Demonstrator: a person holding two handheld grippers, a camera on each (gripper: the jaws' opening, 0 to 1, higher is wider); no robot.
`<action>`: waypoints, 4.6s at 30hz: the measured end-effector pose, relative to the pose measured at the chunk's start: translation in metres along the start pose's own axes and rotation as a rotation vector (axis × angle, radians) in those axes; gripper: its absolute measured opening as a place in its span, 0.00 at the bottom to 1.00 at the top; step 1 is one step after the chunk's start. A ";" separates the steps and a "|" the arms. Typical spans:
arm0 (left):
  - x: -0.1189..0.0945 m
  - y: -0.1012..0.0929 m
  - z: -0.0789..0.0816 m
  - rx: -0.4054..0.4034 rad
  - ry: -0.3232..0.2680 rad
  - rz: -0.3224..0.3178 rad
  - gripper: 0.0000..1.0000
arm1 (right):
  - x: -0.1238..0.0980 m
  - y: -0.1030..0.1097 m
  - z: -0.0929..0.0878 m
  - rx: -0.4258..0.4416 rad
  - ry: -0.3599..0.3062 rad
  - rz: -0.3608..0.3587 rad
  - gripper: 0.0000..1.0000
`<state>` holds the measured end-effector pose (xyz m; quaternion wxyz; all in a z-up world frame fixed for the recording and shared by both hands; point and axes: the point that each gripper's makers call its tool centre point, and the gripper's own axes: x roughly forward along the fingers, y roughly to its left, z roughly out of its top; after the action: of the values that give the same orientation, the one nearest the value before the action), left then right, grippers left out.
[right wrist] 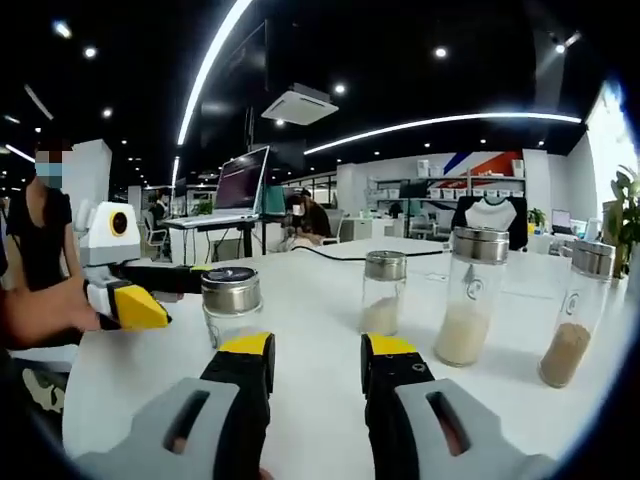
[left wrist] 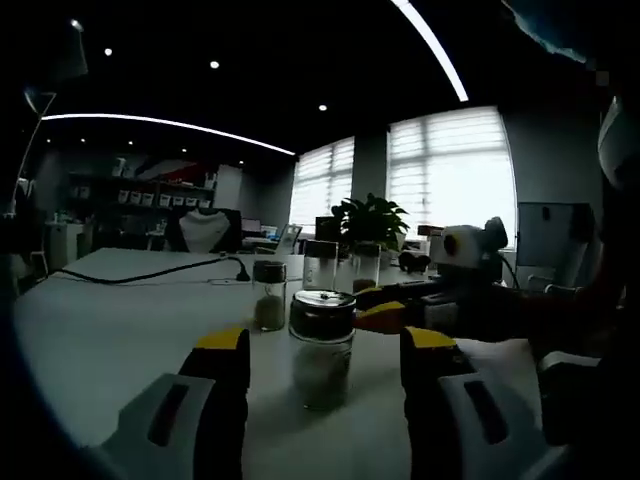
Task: Rotate the seasoning bottle until the label or dispensing opening points toward the visible target arrow and the bottle remains upright within the marked orientation range
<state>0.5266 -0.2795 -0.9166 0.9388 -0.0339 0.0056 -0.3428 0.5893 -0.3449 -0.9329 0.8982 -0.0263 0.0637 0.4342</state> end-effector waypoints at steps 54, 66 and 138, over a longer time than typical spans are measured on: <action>-0.012 -0.020 -0.023 0.057 0.095 0.102 0.97 | 0.081 -0.062 0.035 -0.004 -0.107 -0.153 0.33; -0.016 -0.017 0.013 0.114 -0.055 0.178 0.88 | 0.029 -0.047 0.059 0.040 -0.189 -0.071 0.33; 0.021 -0.161 -0.015 0.311 -0.011 -0.019 0.52 | -0.131 0.092 0.023 0.064 -0.195 -0.043 0.33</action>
<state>0.4387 -0.4163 -0.9206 0.9294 0.1097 -0.0530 -0.3483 0.4389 -0.3872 -0.8914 0.9096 0.0434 -0.0110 0.4130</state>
